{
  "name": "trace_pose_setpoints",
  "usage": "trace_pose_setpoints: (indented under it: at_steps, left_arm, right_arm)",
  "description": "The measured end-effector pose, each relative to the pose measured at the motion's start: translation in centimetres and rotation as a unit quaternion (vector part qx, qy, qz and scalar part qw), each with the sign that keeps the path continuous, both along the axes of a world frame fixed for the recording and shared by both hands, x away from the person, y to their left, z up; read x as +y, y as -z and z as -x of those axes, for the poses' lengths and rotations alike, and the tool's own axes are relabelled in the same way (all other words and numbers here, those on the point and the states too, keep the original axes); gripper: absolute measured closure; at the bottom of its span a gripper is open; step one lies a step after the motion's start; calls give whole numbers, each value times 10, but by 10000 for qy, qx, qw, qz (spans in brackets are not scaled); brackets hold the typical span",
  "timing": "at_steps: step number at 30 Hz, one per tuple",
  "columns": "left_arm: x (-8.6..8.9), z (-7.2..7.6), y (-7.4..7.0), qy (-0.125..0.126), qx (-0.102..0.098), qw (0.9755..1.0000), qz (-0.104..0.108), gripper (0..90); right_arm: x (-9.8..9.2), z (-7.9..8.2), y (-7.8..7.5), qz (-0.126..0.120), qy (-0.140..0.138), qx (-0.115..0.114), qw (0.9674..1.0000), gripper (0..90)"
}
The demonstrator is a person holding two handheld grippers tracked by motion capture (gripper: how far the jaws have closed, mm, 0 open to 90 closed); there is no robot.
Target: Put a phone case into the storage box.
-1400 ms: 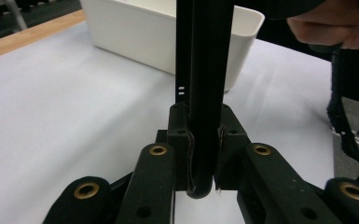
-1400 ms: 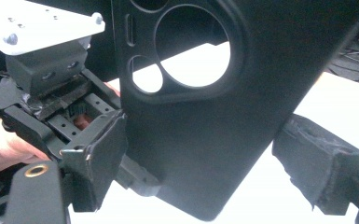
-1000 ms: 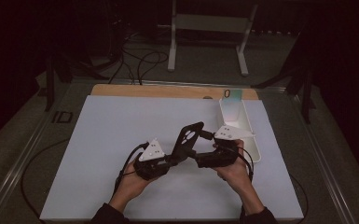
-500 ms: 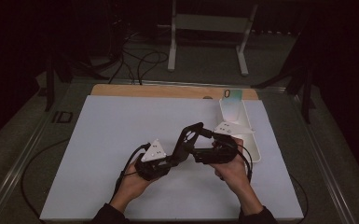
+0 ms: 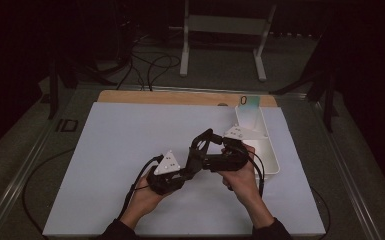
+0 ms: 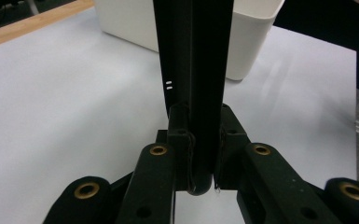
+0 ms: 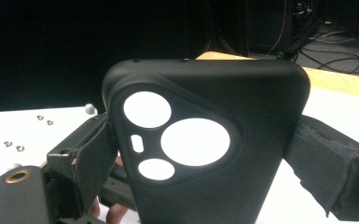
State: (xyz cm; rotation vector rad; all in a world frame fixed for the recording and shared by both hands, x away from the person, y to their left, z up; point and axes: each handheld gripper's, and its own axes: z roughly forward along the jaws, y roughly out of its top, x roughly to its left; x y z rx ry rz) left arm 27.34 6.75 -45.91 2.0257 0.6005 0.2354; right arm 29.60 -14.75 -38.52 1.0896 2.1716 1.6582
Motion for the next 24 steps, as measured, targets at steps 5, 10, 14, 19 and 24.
trace_pose_setpoints:
  at_steps: [5, 10, 14, 19, 24]
  left_arm:
    - [-1, 0, 1, 3, 49, 10000, 42, 803]
    - [-3, 1, 2, -12, 89, 9999, 76, 801]
    - [-4, 1, 3, -21, 99, 9999, 56, 802]
    - [-6, 2, 3, -16, 119, 9999, 21, 803]
    - [-6, 1, 5, -22, 136, 9999, 34, 803]
  right_arm:
    - [2, 0, 1, 9, 25, -30, 10000, 117]
    - [5, 0, 2, -52, 51, 2, 10000, 114]
    - [7, 0, 2, -14, 36, -23, 10000, 109]
    - [8, 0, 3, -13, 46, -35, 10000, 106]
    - [9, 1, 3, 111, 71, -83, 9999, 124]
